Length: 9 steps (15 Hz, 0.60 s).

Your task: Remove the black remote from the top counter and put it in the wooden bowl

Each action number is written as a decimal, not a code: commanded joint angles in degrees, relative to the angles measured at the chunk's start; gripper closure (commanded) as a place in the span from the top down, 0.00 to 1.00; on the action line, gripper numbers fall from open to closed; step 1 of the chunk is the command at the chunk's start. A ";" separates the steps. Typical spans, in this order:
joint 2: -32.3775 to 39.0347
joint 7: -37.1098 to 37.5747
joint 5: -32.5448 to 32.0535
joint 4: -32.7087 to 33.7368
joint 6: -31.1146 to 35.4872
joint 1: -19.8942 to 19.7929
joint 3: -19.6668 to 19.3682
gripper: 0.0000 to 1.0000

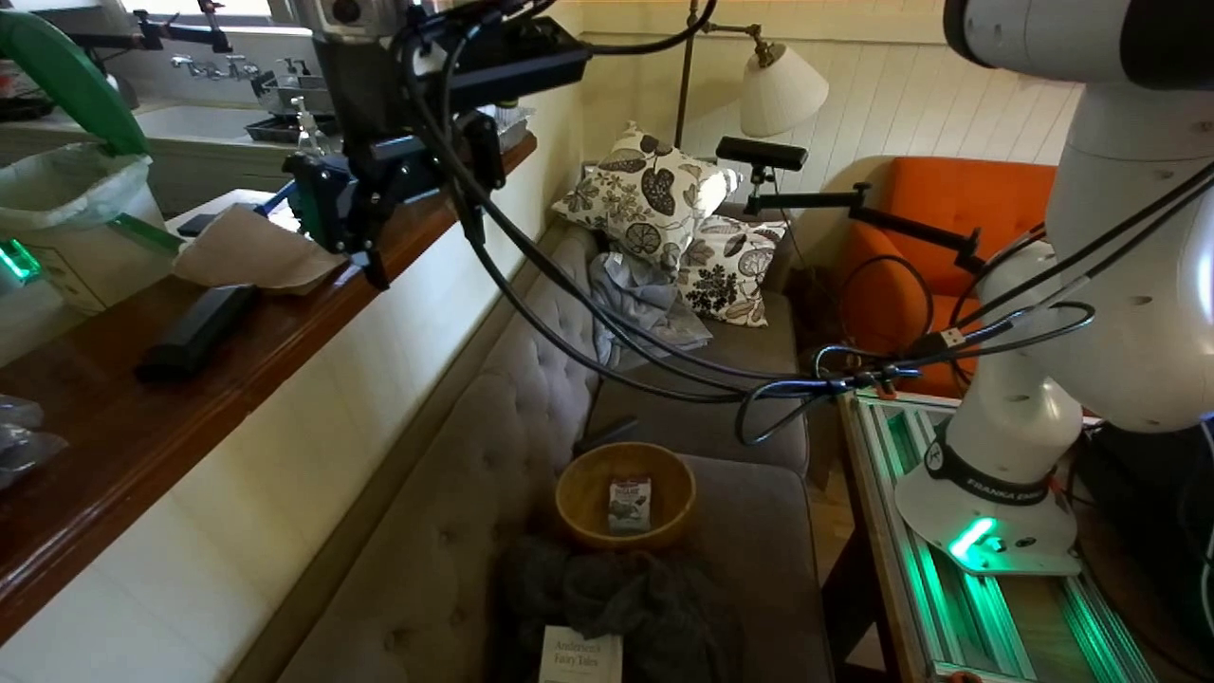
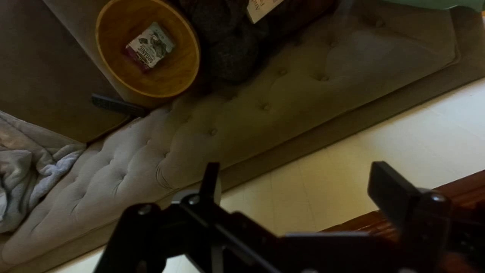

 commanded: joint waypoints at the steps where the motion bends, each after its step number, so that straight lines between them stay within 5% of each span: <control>1: -0.02 0.00 0.00 0.00 0.00 0.00 0.00 1.00; 9: 15.42 25.34 -2.91 22.89 -3.11 8.84 -7.23 1.00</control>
